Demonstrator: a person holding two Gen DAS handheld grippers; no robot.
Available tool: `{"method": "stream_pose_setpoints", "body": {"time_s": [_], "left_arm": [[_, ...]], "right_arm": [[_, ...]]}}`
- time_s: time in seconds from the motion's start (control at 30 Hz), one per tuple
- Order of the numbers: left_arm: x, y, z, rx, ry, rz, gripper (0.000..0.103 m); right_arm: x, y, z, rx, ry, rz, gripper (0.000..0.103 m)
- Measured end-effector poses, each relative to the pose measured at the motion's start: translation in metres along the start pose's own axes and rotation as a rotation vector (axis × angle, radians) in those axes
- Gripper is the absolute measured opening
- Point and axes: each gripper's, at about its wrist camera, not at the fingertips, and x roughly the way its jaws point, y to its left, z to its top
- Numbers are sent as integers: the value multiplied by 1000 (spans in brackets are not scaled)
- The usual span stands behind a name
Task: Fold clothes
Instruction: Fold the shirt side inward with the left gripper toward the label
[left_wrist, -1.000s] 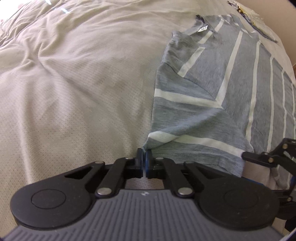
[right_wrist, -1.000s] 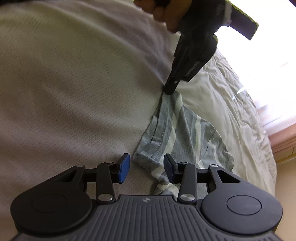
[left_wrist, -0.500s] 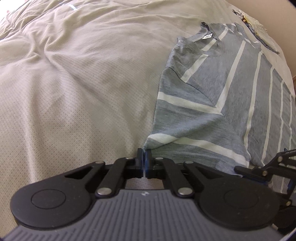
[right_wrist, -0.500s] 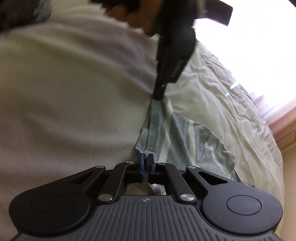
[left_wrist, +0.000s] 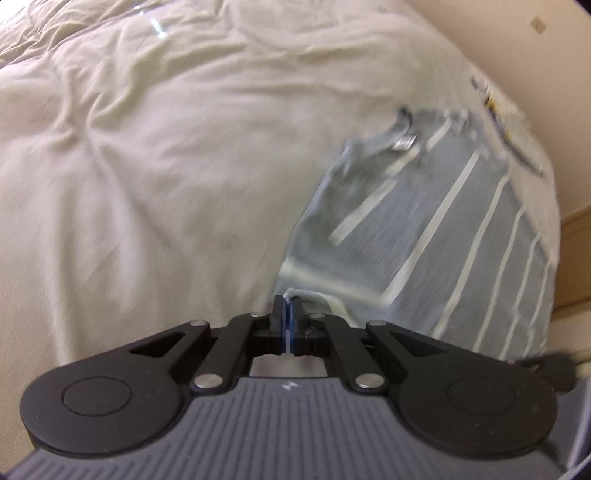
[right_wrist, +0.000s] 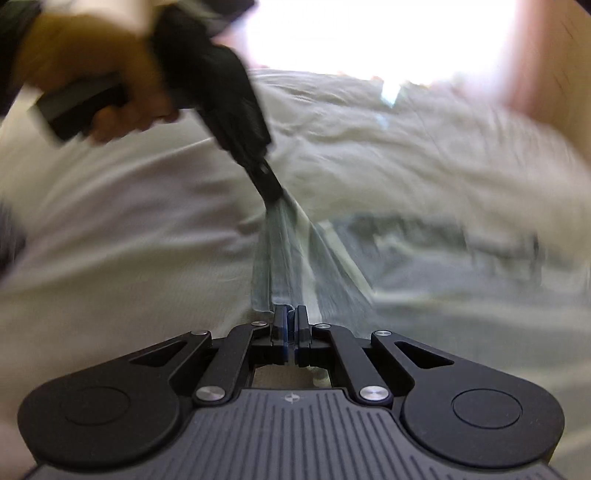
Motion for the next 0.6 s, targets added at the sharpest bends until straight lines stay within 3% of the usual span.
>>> {"method": "stream_pose_setpoints", "body": {"time_s": [0.2, 0.3, 0.43, 0.6], "left_arm": [[28, -40, 31, 40, 21, -24, 1], [46, -49, 36, 29, 22, -18, 7], [50, -49, 38, -4, -29, -30, 20], [34, -43, 32, -23, -90, -6, 24]], "right_arm": [[10, -42, -19, 334, 84, 52, 1], [14, -62, -29, 467, 107, 81, 2], [13, -79, -36, 525, 91, 81, 7], [12, -95, -41, 589, 91, 62, 16]]}}
